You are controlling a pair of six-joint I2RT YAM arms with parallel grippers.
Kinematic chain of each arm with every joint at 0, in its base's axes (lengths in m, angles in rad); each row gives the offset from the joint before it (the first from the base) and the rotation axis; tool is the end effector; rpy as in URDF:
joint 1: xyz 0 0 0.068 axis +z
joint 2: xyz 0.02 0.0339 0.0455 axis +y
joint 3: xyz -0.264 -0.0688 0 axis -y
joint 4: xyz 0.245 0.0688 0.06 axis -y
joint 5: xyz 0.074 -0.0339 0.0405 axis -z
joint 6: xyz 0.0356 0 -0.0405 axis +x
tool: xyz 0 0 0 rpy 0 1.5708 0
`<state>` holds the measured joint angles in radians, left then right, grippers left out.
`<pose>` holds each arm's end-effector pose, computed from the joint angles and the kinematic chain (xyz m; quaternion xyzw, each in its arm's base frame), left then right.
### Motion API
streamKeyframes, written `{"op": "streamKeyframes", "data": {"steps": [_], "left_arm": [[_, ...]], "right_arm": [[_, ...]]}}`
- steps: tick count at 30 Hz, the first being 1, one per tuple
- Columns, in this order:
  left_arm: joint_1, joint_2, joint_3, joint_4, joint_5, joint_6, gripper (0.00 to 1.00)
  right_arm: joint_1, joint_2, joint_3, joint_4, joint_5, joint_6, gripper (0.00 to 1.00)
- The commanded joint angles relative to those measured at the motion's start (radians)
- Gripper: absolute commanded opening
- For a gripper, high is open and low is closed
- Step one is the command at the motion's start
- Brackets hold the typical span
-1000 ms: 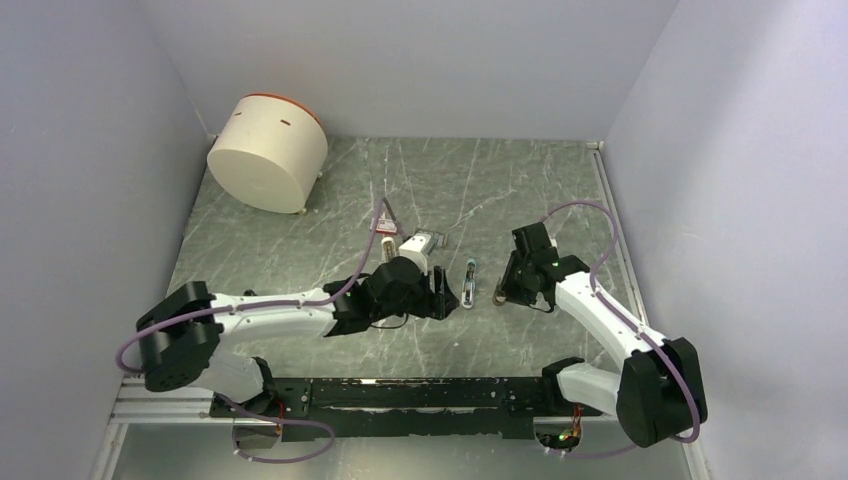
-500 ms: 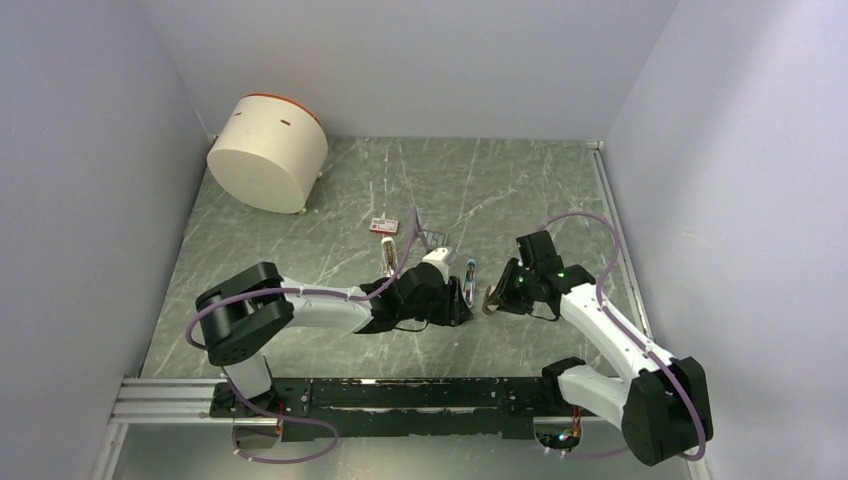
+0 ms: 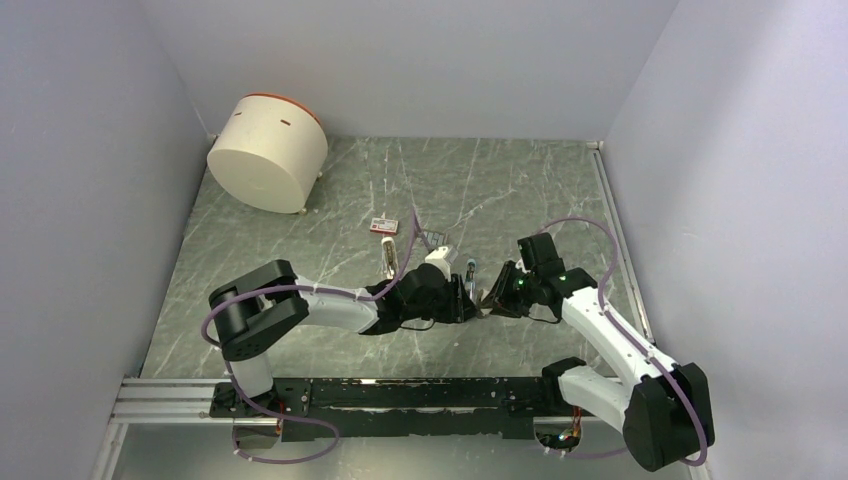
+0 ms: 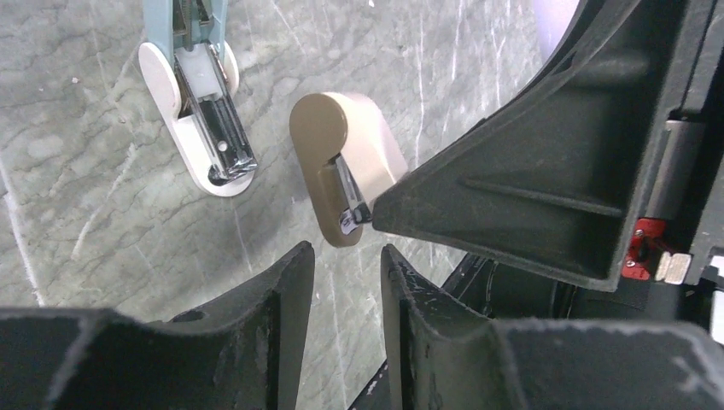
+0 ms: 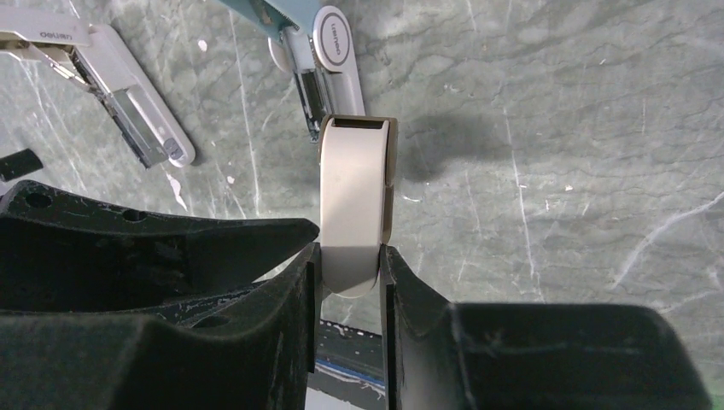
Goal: Load the staples into the stapler
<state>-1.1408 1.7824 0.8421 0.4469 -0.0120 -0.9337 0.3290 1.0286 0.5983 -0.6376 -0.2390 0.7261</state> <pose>0.1525 -0.3315 0.1572 0.0857 0.8541 -0.4391 0.2653 0.1712 0.0674 0.1968 0.1606 0.9486 0.2241 0.1553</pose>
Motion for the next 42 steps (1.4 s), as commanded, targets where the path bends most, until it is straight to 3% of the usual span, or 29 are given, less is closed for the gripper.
{"op": "streamKeyframes", "data": {"steps": [1,11,24,37,42], "left_arm": [[-0.002,0.01,-0.017,0.091,-0.018,-0.019,0.39],[-0.002,0.01,-0.047,0.092,-0.048,-0.013,0.24],[-0.002,0.019,-0.082,0.212,0.003,-0.016,0.34],[-0.002,0.022,-0.106,0.282,0.021,-0.022,0.34],[-0.002,0.039,-0.095,0.295,0.049,-0.022,0.29]], "right_arm": [[0.0,-0.021,0.009,-0.005,-0.054,0.005,0.18],[-0.002,-0.033,0.024,-0.021,-0.063,0.012,0.18],[-0.002,-0.041,0.025,-0.022,-0.108,0.01,0.18],[-0.003,-0.047,0.028,-0.02,-0.143,0.012,0.18],[-0.003,-0.052,0.042,-0.034,-0.163,0.007,0.17]]}}
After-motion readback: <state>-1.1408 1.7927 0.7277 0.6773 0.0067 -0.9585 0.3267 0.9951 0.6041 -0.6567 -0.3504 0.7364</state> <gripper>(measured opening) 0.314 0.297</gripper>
